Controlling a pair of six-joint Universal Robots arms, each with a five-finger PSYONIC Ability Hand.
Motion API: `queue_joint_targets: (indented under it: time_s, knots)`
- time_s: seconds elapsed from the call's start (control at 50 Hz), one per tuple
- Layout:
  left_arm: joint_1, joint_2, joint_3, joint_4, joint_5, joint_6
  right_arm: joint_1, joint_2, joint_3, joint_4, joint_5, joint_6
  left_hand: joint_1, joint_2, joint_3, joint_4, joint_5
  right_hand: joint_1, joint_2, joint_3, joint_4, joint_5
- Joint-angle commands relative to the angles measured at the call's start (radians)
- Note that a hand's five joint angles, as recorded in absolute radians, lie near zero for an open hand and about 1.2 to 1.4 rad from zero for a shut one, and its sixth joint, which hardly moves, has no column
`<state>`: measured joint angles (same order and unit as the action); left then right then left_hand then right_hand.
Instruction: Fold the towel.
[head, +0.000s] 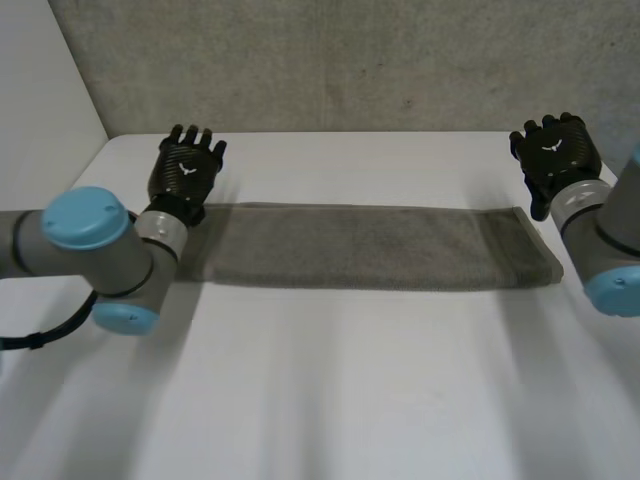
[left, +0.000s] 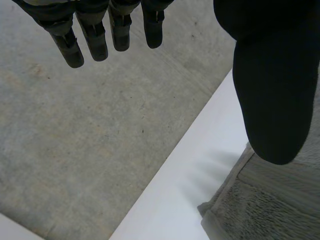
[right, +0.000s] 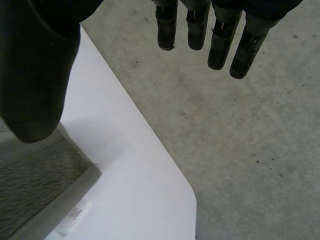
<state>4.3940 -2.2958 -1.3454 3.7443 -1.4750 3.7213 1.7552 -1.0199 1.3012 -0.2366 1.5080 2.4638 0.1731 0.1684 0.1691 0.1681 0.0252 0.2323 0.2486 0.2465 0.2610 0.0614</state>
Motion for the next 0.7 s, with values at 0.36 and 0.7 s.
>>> queue_joint_targets:
  time_s: [0.36, 0.7]
  knots:
    - [0.027, 0.395, -0.448, -0.038, -0.001, -0.629, -0.161, -0.008, 0.136, 0.251, -0.246, 0.207, 0.011, 0.016, 0.015, 0.016, -0.016, 0.275, 0.259, 0.261, 0.247, 0.272]
    - [0.033, 0.4, -0.492, -0.026, 0.005, -0.626, -0.198, 0.081, 0.11, 0.191, -0.246, 0.196, 0.014, 0.019, 0.018, 0.019, -0.013, 0.322, 0.306, 0.308, 0.294, 0.319]
